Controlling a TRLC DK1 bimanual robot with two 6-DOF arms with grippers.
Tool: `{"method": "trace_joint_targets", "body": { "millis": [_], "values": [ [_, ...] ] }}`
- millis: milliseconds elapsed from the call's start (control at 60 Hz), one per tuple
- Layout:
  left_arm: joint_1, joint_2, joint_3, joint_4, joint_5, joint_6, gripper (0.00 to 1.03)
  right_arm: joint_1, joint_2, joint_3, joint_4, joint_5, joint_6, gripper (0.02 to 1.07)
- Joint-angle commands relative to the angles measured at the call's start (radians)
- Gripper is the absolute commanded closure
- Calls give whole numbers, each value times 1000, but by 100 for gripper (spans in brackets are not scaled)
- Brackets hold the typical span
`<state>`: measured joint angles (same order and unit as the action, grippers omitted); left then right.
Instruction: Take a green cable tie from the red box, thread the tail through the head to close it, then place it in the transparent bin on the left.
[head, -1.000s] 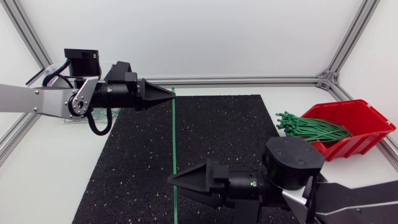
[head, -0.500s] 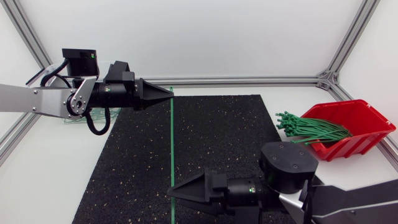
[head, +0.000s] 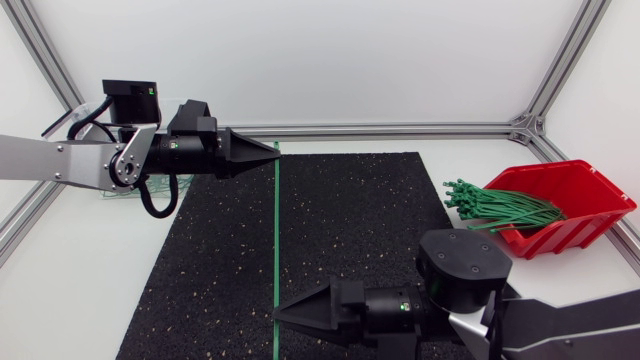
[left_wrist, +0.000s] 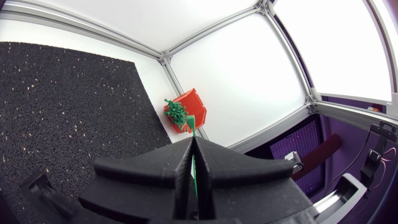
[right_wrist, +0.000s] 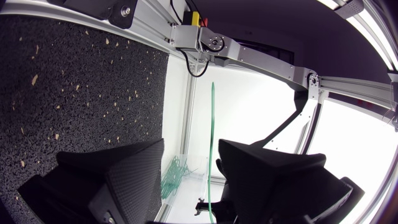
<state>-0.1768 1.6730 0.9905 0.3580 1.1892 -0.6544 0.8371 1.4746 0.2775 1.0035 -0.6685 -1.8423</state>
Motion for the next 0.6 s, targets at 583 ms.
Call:
{"method": "trace_joint_targets", "body": {
  "millis": [583],
  "values": [
    [-13,51,10,21,15,-4,100,36,-5,-17,14,20,-25,93]
  ]
}}
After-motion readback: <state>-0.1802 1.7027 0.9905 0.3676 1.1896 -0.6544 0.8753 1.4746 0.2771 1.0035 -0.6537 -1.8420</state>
